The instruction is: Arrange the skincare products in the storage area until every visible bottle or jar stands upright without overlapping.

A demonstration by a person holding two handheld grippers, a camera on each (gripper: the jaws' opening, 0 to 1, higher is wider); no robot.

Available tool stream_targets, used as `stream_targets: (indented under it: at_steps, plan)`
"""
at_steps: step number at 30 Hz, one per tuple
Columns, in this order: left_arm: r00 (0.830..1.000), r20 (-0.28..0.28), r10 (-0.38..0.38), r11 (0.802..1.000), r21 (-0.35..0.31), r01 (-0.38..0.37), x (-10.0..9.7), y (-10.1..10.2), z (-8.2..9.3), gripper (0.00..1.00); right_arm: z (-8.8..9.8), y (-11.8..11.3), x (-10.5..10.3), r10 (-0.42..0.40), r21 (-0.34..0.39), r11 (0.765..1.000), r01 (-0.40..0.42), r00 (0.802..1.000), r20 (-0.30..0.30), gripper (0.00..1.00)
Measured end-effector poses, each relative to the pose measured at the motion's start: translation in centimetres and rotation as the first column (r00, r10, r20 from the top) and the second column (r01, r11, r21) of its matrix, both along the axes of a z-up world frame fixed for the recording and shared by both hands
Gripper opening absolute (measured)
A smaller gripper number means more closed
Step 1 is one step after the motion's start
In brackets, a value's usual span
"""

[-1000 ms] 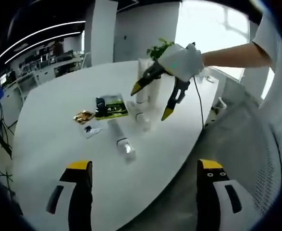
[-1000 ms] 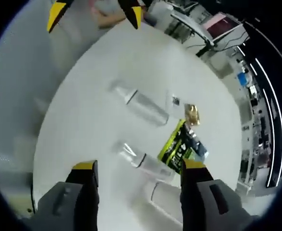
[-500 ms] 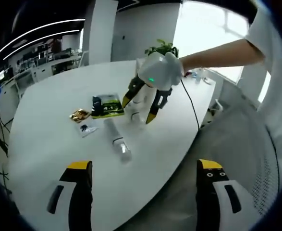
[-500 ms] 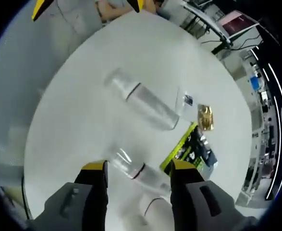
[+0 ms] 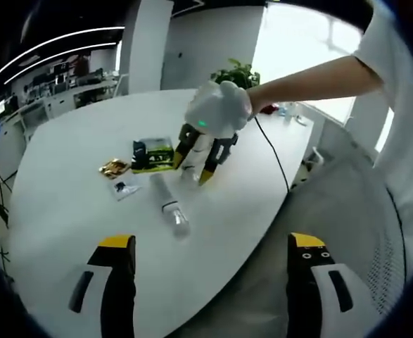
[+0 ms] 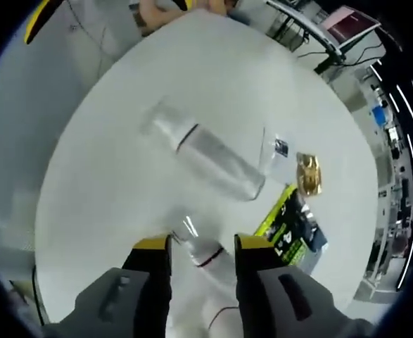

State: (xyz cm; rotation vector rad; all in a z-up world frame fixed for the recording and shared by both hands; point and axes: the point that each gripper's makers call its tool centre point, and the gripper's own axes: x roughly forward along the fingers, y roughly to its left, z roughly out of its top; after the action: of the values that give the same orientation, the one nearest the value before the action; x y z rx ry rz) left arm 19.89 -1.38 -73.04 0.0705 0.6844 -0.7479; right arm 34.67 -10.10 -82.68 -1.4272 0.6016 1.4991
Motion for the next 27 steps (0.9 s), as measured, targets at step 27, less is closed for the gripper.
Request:
stream_targets:
  at_steps: [27]
  plan:
    - [1.000,0.002,0.012,1.000,0.003,-0.012,0.13,0.24,0.00,0.83,-0.33,0.73,-0.10,0.041,-0.039,0.998,-0.041,0.999,-0.008,0.18]
